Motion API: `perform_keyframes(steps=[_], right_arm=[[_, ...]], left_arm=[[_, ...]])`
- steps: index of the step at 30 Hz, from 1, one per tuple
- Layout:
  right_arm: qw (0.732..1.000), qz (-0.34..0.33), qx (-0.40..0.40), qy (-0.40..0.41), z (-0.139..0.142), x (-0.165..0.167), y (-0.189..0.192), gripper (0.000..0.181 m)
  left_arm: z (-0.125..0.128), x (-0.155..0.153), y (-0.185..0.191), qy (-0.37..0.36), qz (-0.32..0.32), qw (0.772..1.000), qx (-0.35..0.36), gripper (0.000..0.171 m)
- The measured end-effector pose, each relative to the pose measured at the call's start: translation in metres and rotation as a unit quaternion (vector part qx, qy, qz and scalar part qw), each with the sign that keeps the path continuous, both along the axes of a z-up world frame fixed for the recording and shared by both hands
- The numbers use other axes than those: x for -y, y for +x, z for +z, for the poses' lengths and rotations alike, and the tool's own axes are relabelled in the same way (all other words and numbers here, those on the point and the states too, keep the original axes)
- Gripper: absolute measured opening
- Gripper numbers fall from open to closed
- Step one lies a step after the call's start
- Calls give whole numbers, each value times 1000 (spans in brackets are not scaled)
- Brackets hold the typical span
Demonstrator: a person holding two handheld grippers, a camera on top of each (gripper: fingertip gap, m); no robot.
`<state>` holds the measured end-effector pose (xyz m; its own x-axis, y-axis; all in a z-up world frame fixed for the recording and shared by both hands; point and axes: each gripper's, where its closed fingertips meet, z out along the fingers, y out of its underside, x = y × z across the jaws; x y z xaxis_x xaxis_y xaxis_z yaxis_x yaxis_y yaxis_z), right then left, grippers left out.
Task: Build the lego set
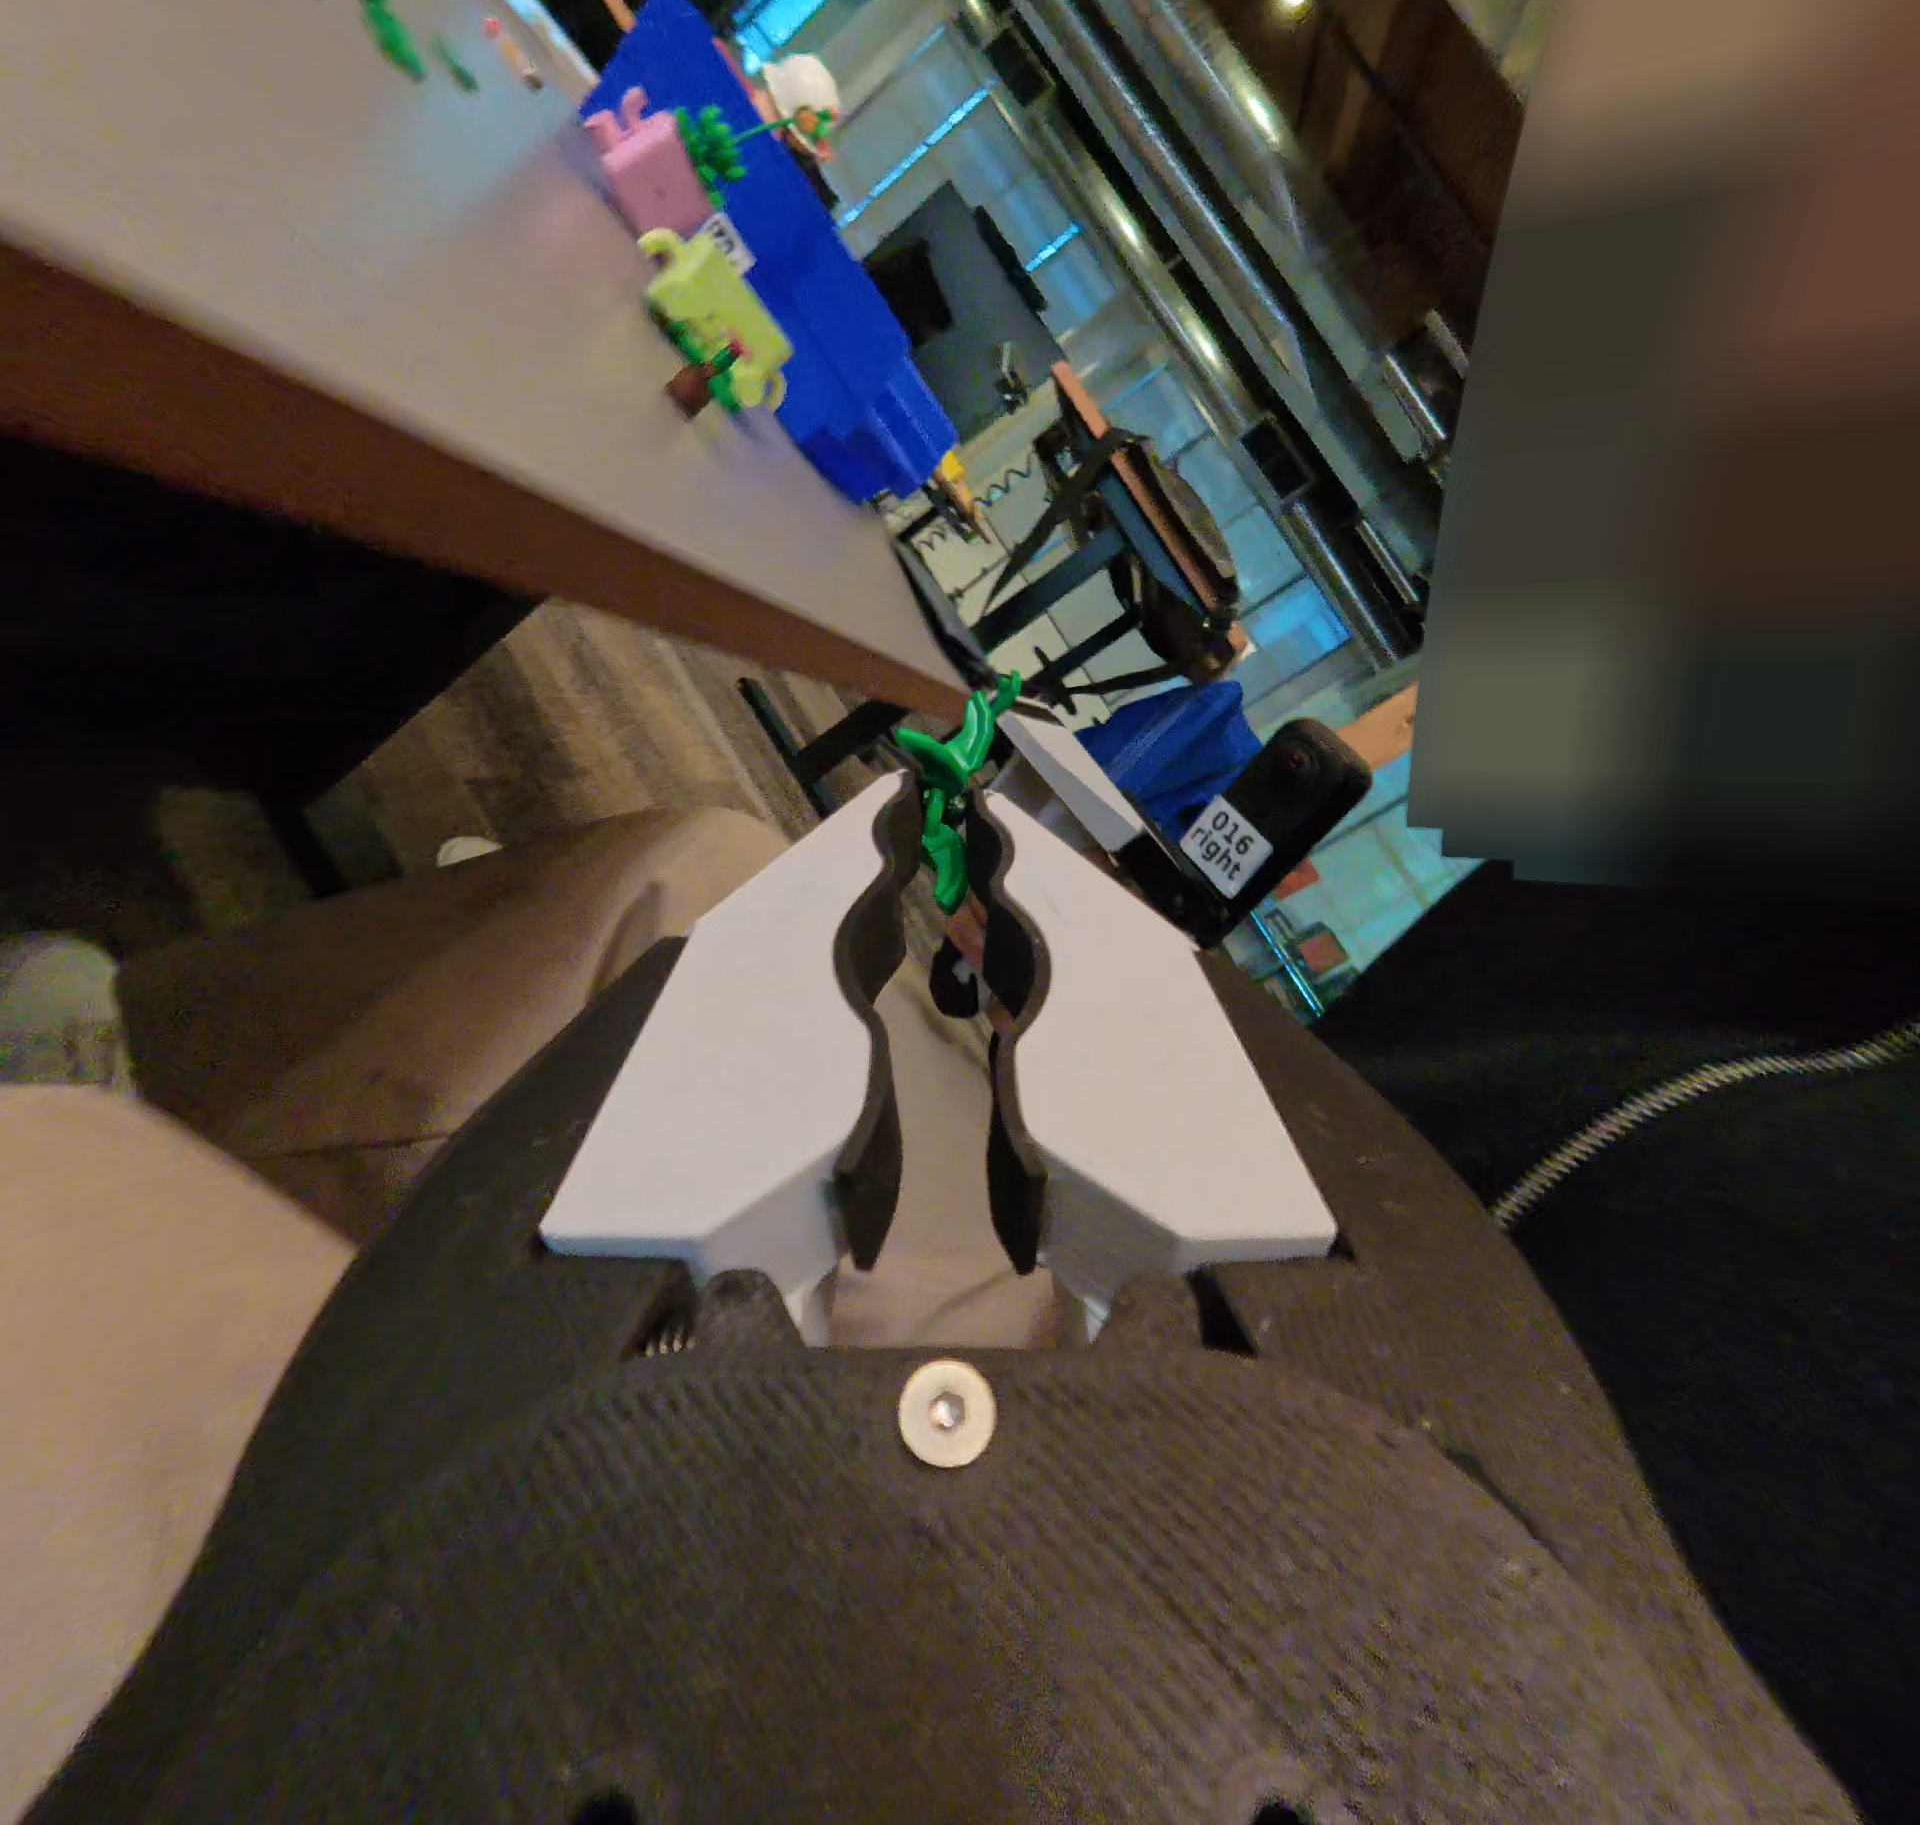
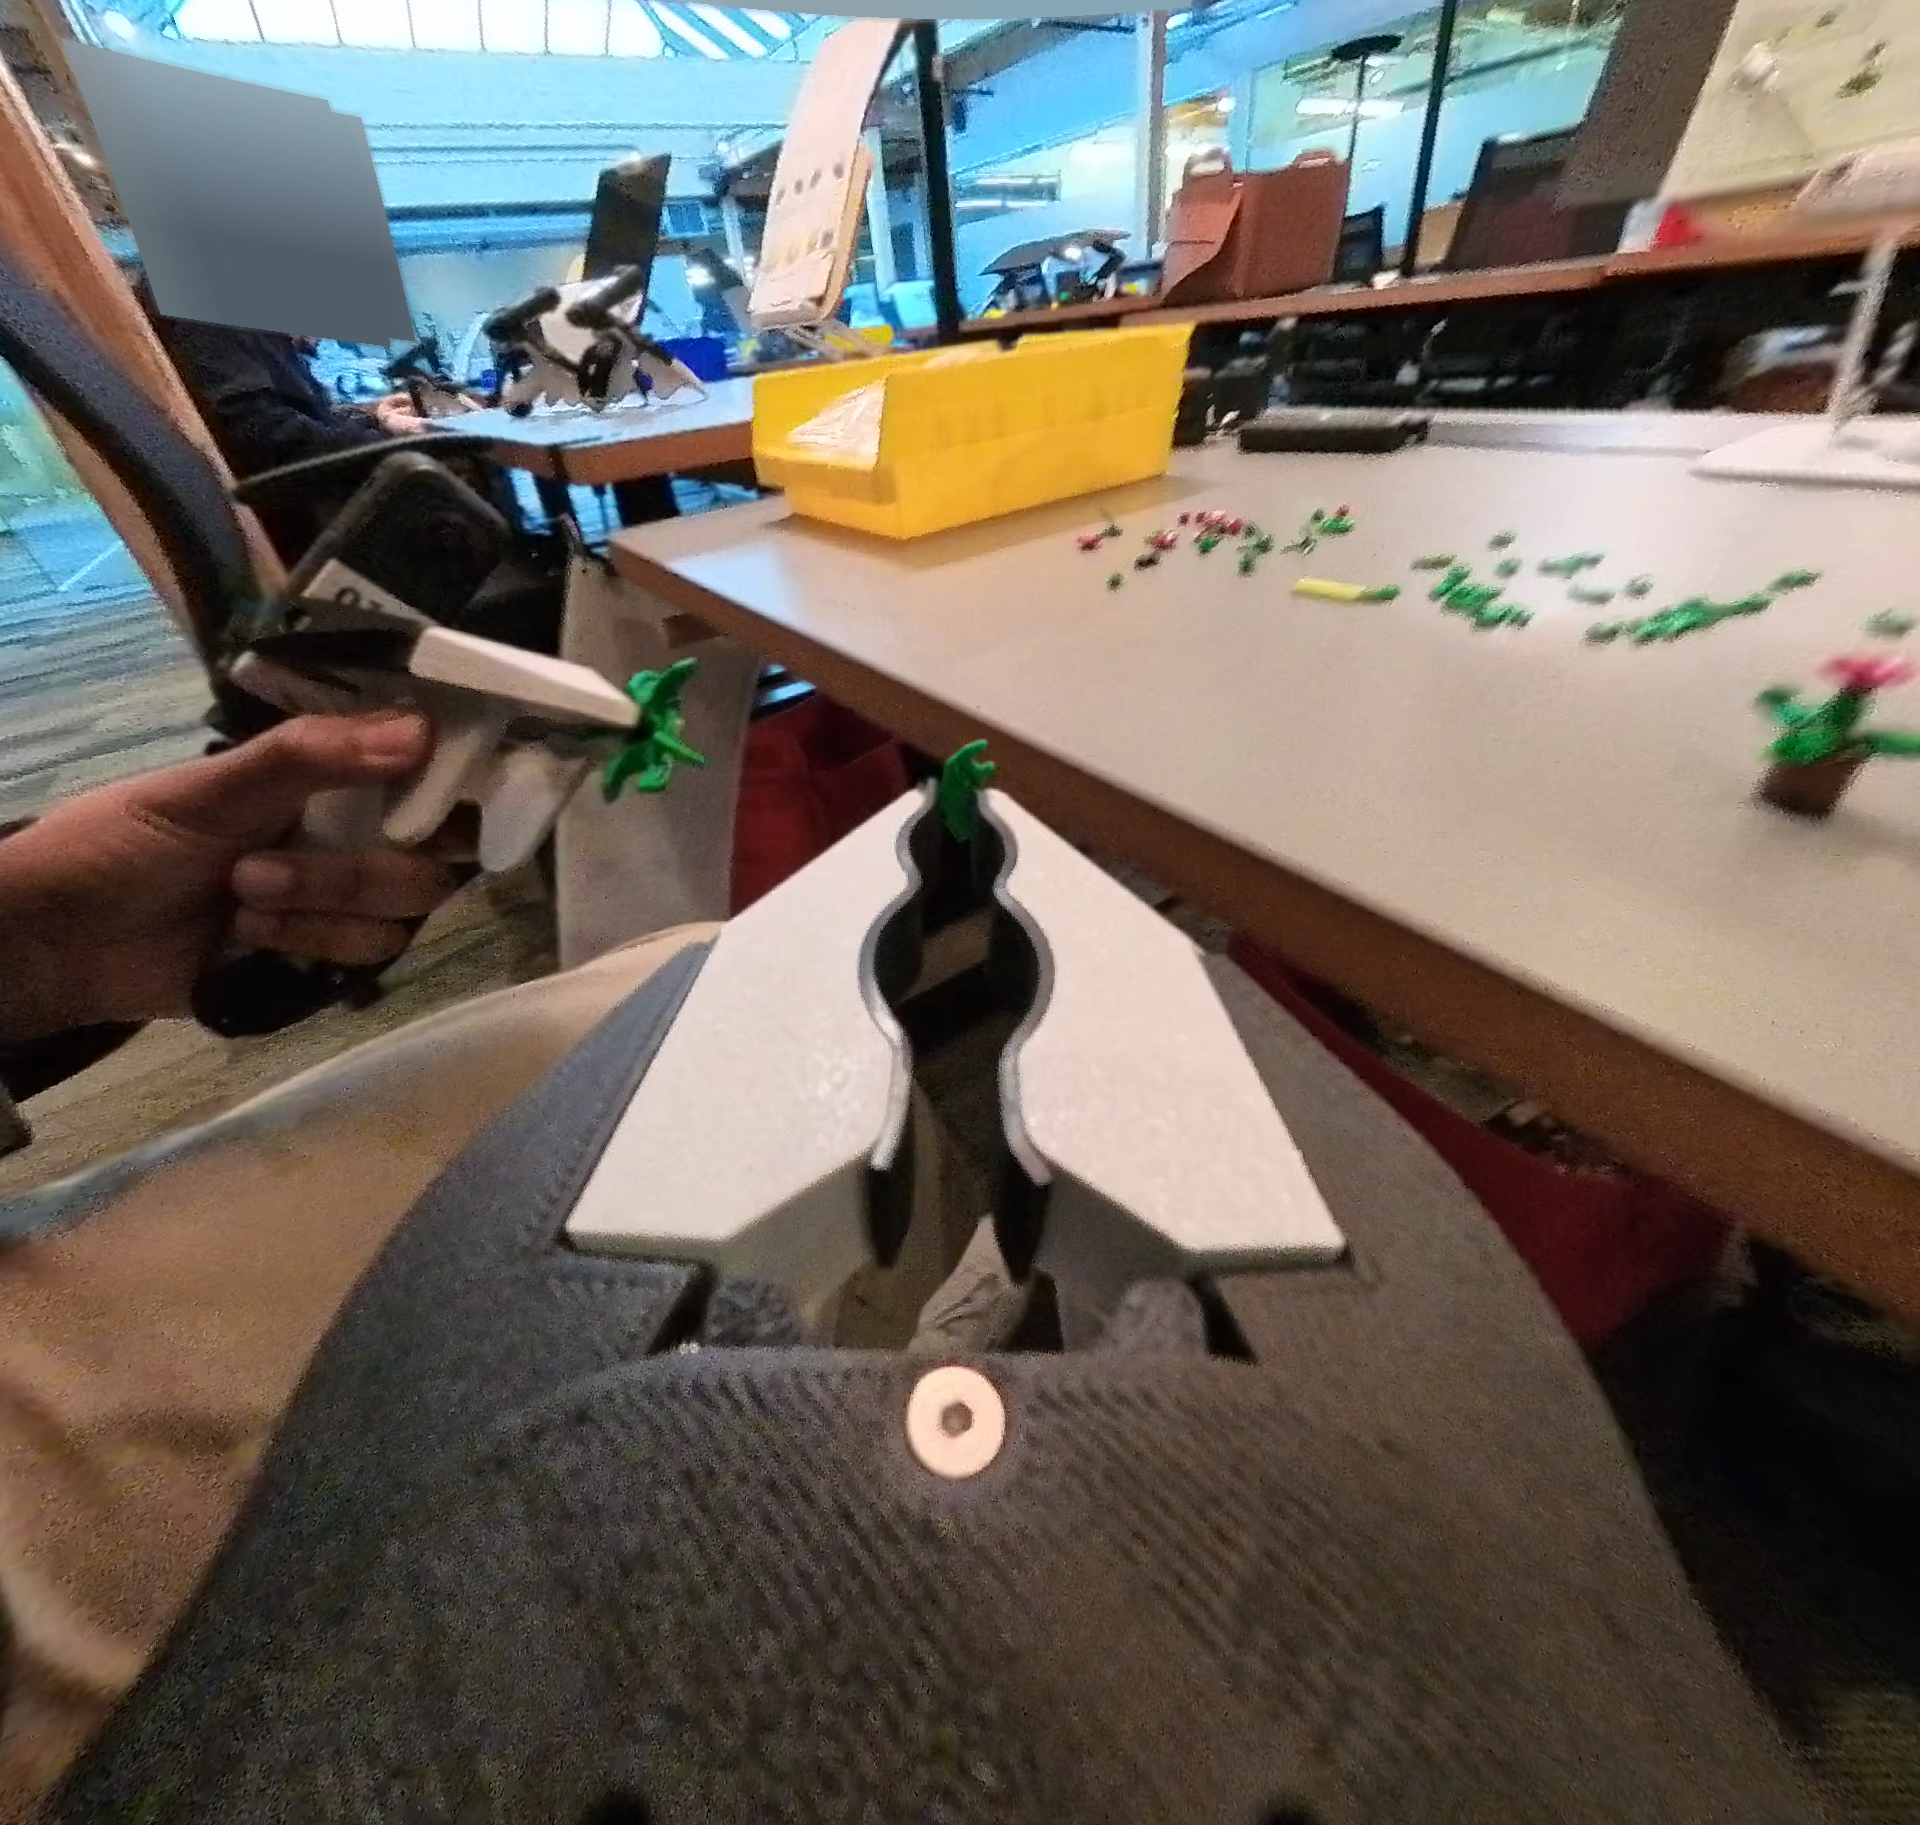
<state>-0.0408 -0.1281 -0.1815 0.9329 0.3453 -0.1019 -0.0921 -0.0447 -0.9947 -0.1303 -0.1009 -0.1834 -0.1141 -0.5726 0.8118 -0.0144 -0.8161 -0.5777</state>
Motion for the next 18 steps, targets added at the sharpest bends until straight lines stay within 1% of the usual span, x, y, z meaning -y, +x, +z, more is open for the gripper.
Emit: perform_keyframes(steps=[2,3,5,7,9,11,14,18], right_arm=[[1000,-13,12,16,28,-3,10,4],[999,-14,19,23,42,-5,13,4],[998,-17,56,36,67,-8,19,4],[993,-34,95,61,87,-10,28,4],[990,-49,99,88,101,-11,37,4],[990,-54,84,97,102,-14,42,4],[990,-63,96,78,86,-20,48,4],[990,-71,104,69,67,-19,47,4]], left_arm=[[25,-12,24,21,-21,1000,-5,5],[31,-16,36,39,-38,998,-24,6],[33,-22,59,67,-85,992,-68,6],[34,-35,78,76,-103,987,-92,6],[29,-45,96,80,-128,982,-116,6],[22,-54,111,86,-145,976,-138,6],[13,-68,128,75,-154,973,-155,6],[-7,-84,136,53,-151,970,-185,6]])
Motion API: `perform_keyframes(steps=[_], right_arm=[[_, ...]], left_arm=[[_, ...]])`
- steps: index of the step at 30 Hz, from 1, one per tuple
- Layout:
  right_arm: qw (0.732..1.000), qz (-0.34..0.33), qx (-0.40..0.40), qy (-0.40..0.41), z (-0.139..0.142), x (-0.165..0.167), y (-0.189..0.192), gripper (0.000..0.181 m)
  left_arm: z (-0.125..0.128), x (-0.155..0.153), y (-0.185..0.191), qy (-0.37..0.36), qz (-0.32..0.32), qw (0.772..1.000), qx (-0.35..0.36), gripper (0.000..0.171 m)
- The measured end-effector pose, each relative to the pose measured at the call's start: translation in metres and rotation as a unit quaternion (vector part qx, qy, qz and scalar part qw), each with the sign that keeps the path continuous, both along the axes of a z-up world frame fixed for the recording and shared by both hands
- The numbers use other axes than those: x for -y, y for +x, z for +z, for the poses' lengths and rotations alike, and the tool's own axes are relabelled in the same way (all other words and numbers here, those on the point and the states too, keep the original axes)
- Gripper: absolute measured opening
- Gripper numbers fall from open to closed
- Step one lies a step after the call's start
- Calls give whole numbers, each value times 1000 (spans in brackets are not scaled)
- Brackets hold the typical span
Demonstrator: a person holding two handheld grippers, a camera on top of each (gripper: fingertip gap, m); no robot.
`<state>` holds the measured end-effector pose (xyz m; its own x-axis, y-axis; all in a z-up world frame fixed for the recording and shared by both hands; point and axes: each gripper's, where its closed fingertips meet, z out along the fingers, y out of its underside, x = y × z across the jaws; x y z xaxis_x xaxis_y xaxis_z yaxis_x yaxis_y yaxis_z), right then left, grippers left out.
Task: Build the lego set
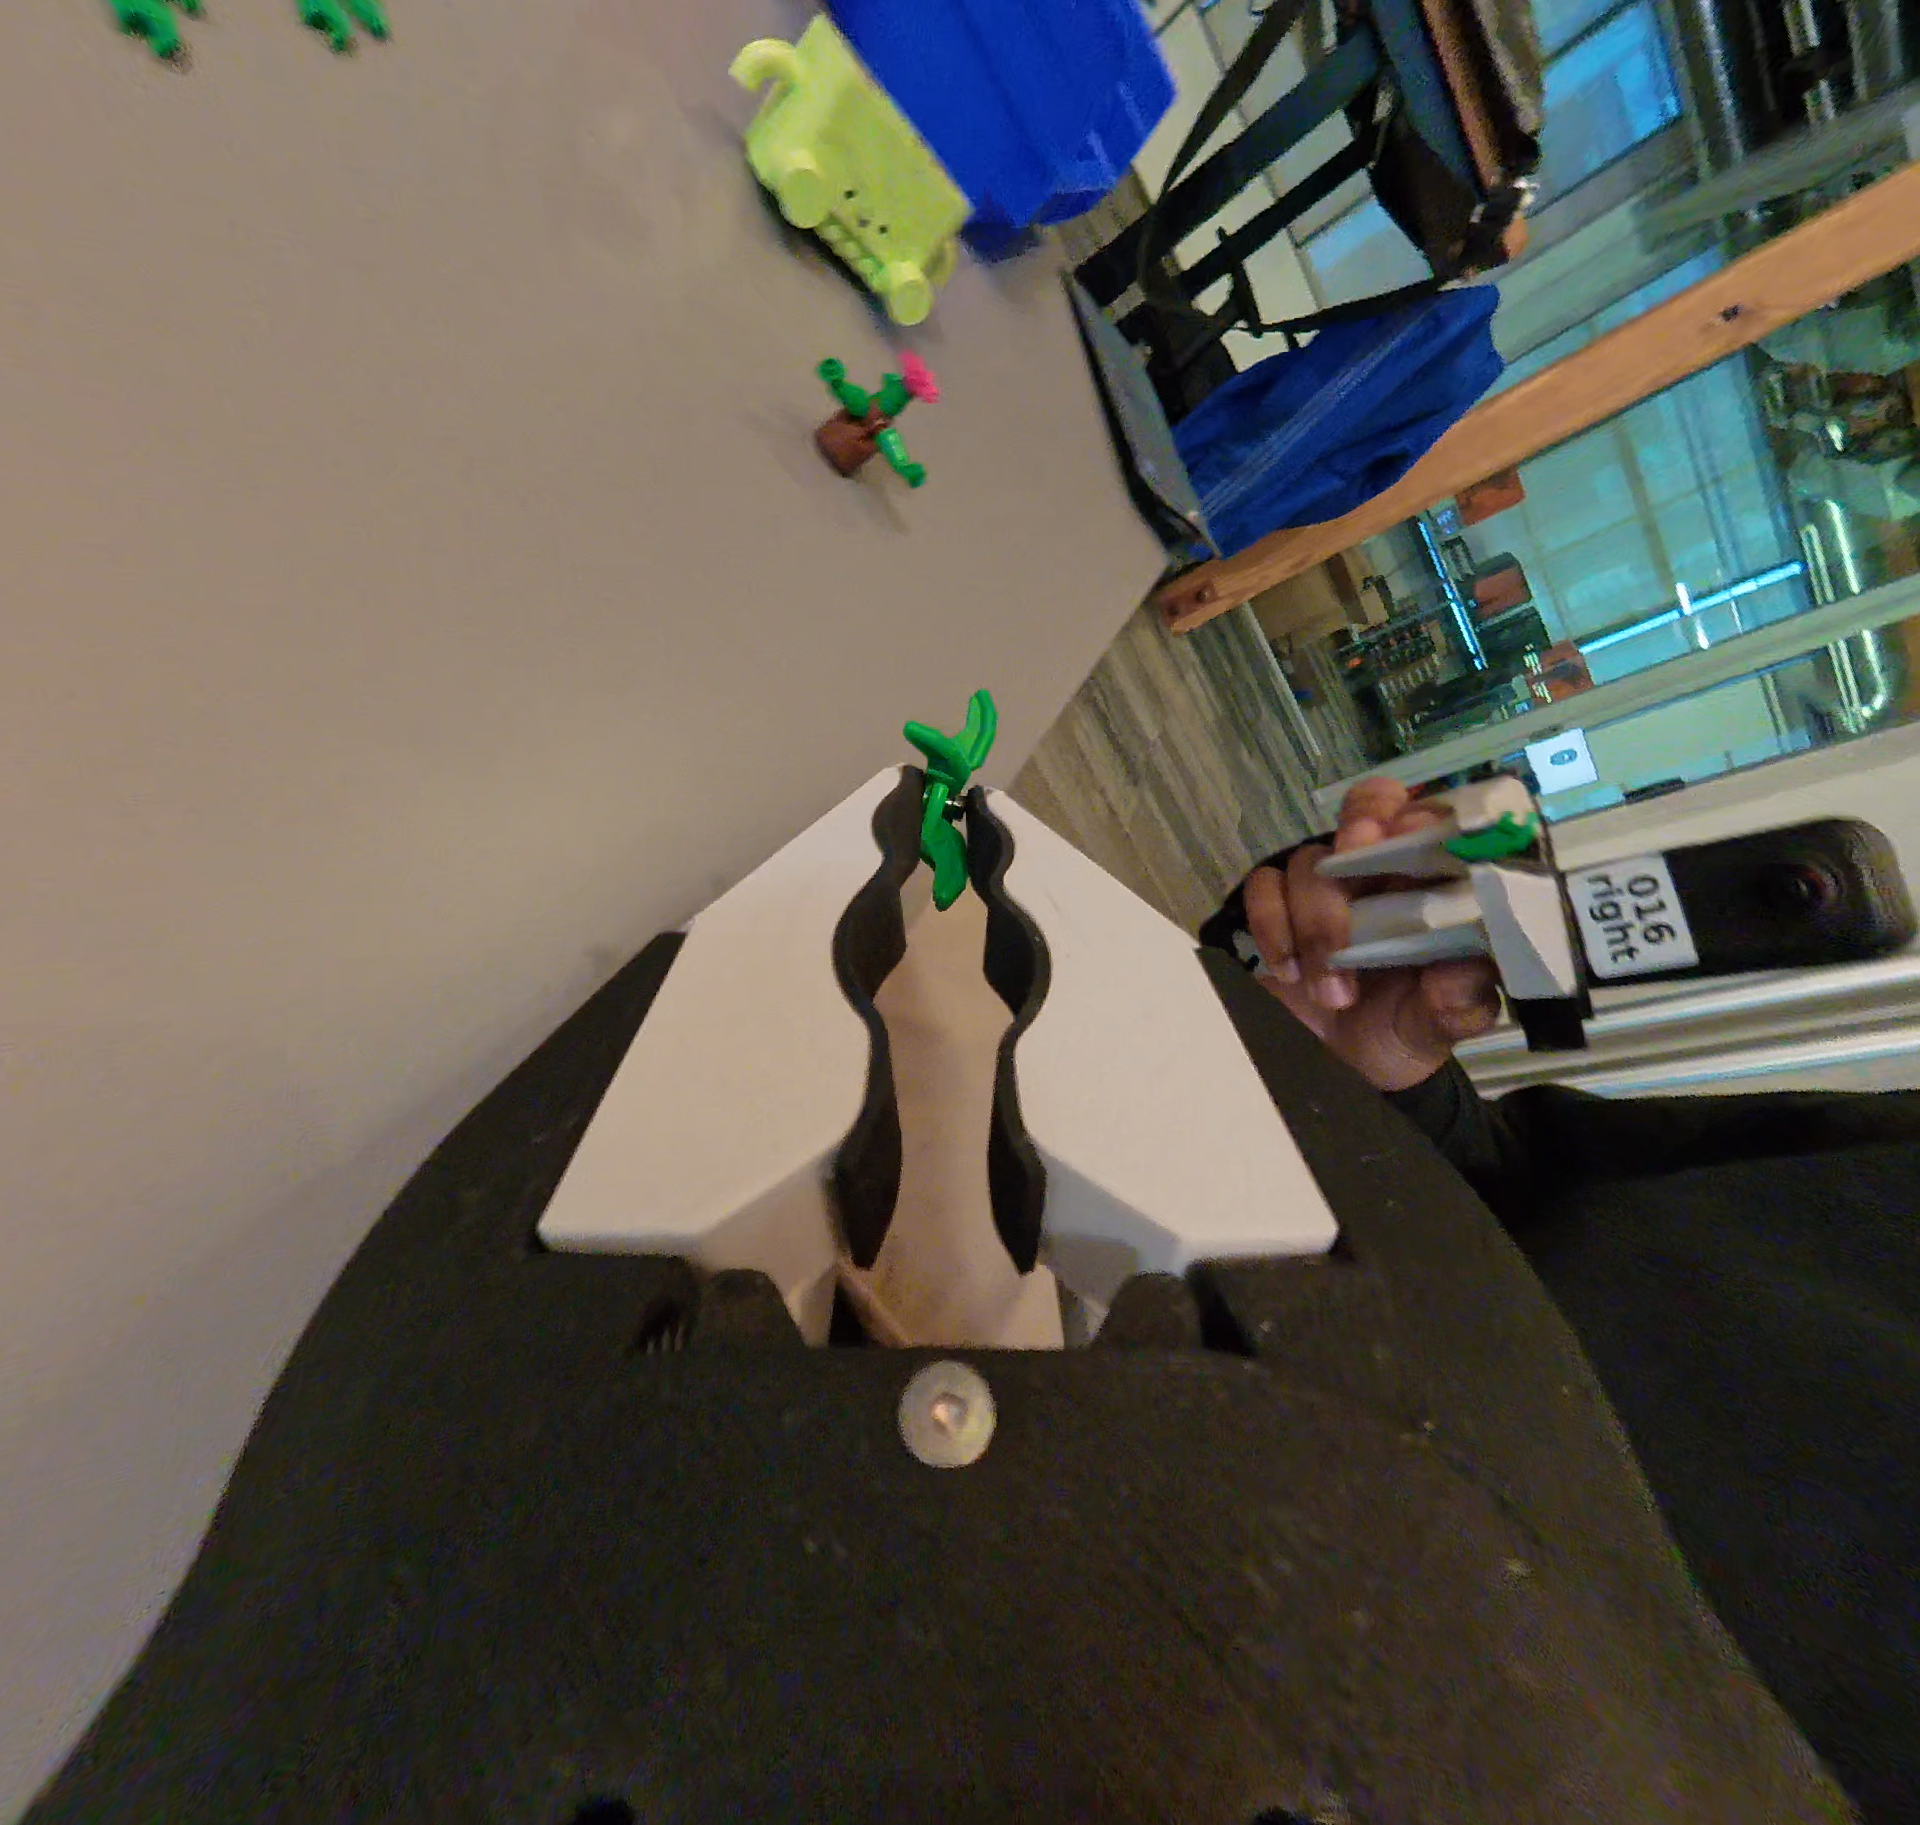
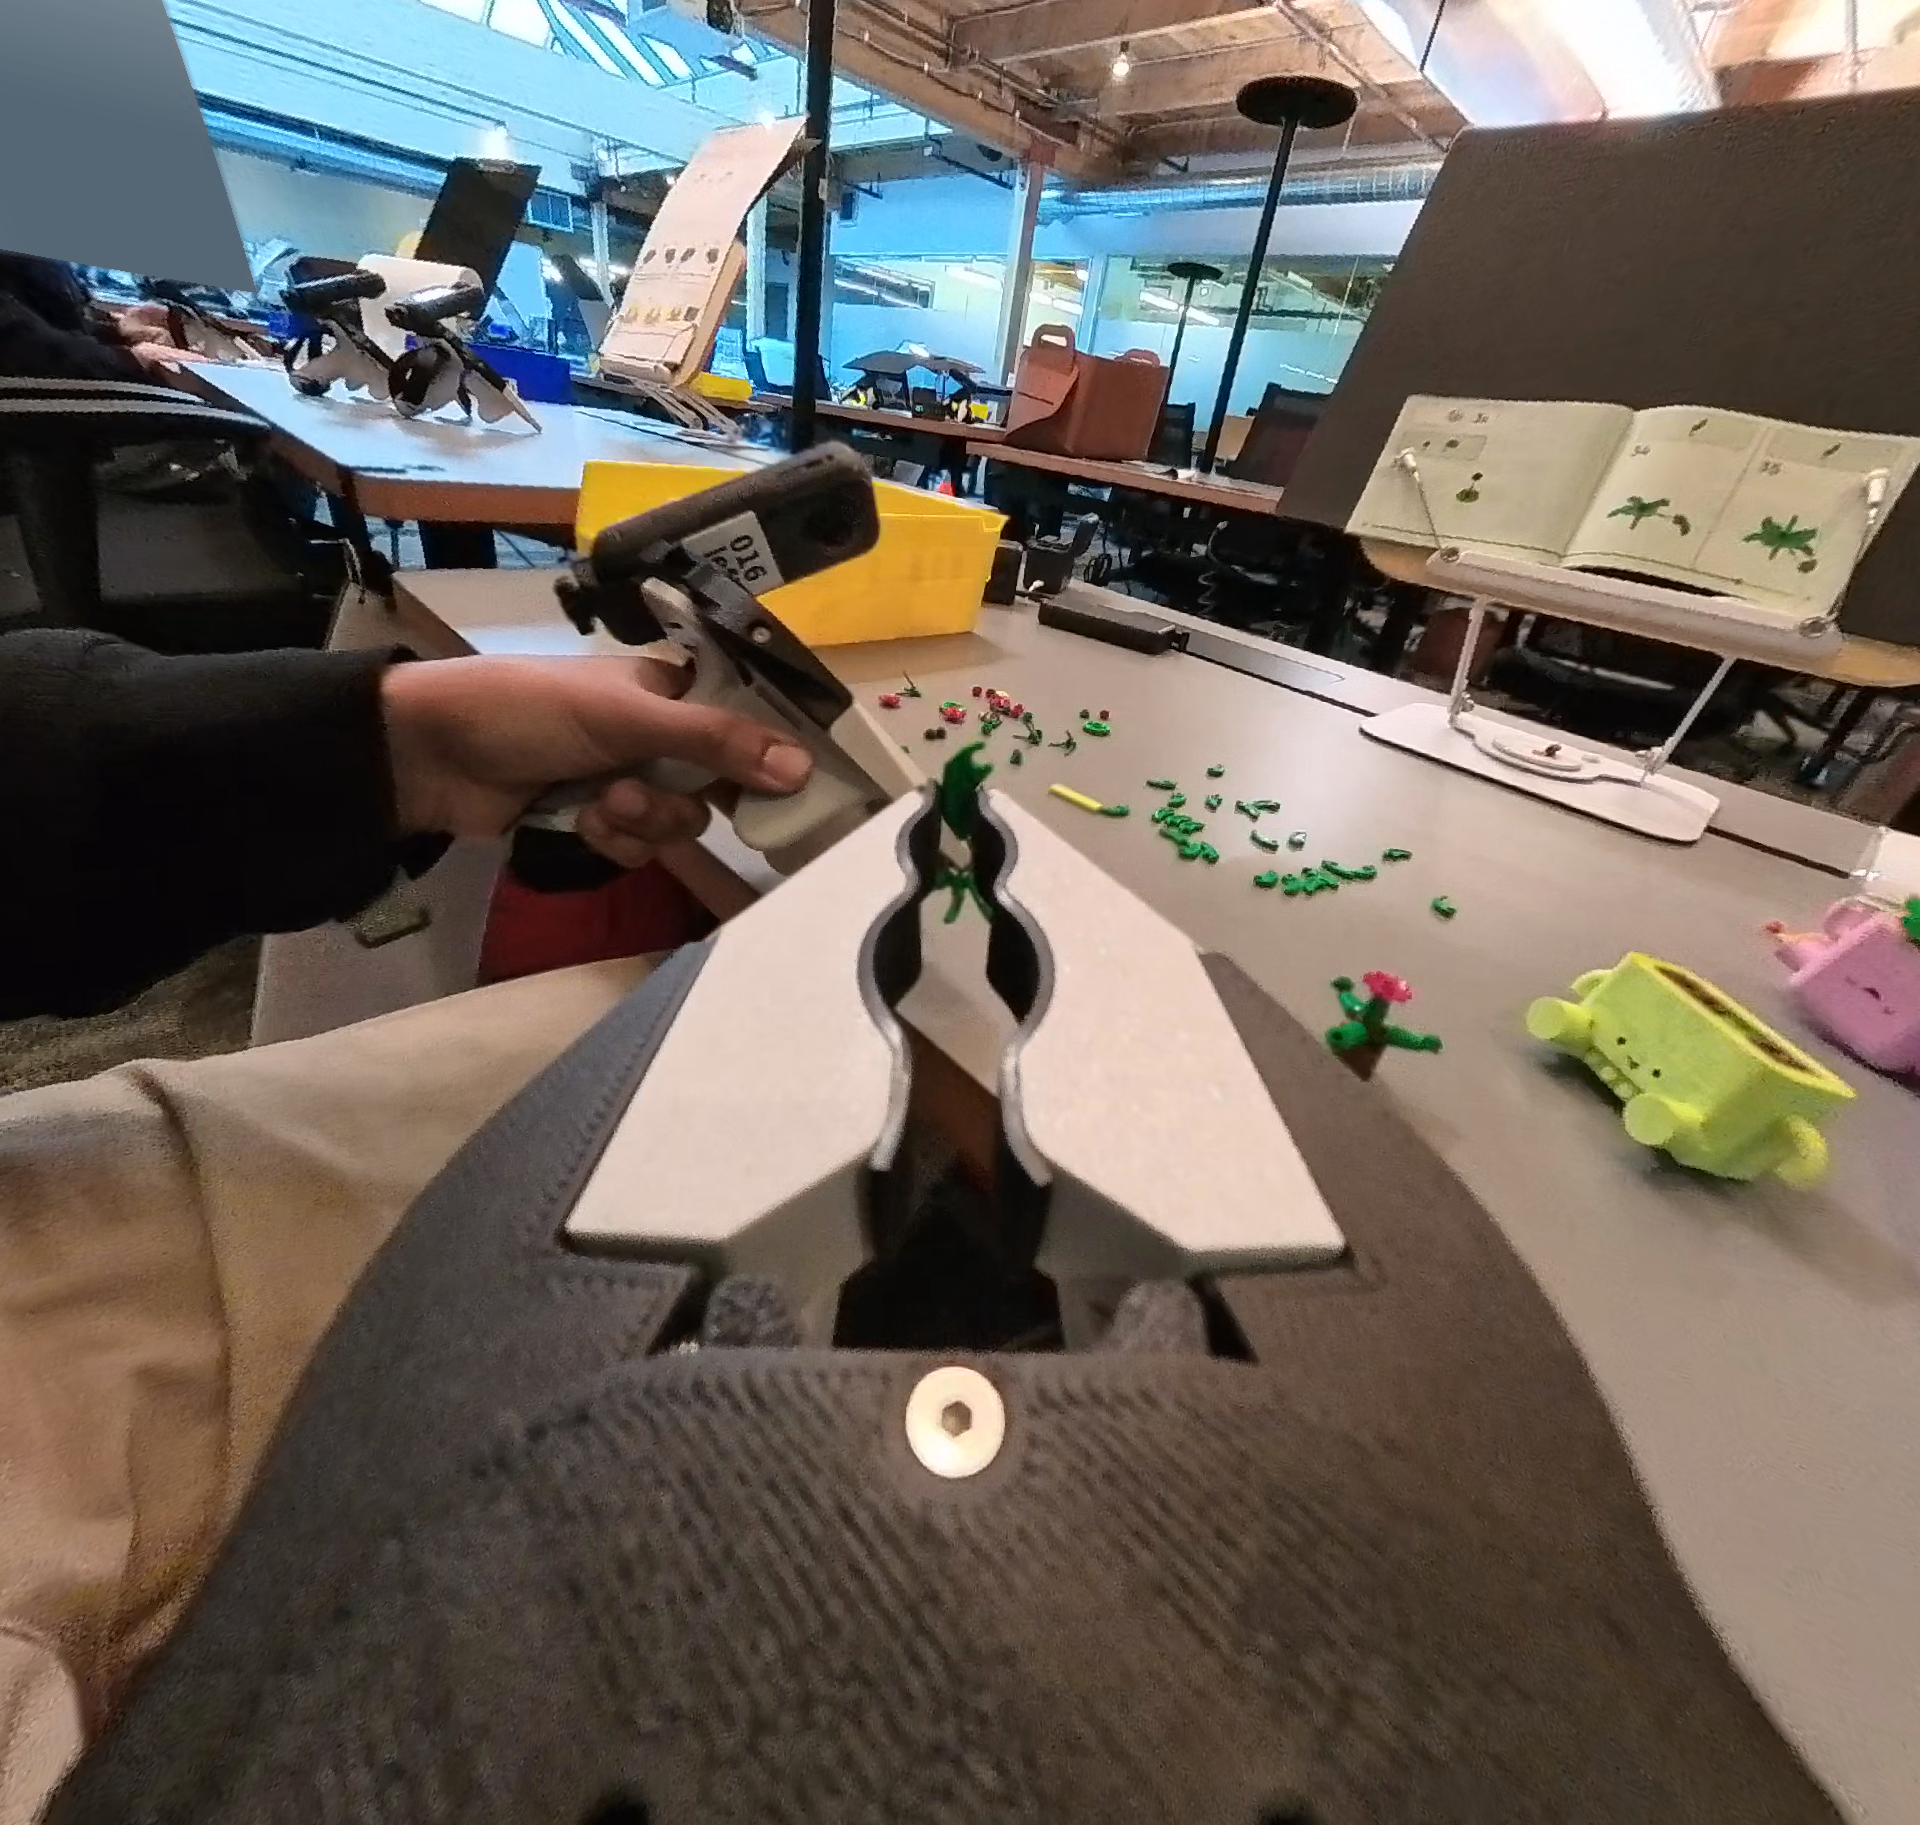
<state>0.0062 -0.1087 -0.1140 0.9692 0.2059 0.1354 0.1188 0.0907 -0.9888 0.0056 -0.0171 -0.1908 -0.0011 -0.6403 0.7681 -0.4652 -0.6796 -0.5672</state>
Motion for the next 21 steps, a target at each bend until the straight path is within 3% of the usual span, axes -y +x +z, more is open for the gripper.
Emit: perform_keyframes(steps=[5,8,12,15,18,21], right_arm=[[1000,-4,-11,-17,-19,1,1,4],[1000,-7,-14,-27,-26,-5,8,4],[999,-2,-21,-35,-36,-17,18,4],[998,11,-49,-46,-46,-31,27,4],[995,36,-65,-59,-49,-51,34,4],[995,60,-27,-73,-42,-69,32,4]], left_arm=[[-29,-19,1,-18,12,999,-48,6],[-30,-29,4,-22,13,998,-58,9],[-24,-61,-2,70,77,991,-80,54],[-2,-79,-14,101,124,985,-56,55],[29,-48,-11,52,76,996,7,36],[45,-8,-2,8,15,999,28,36]])
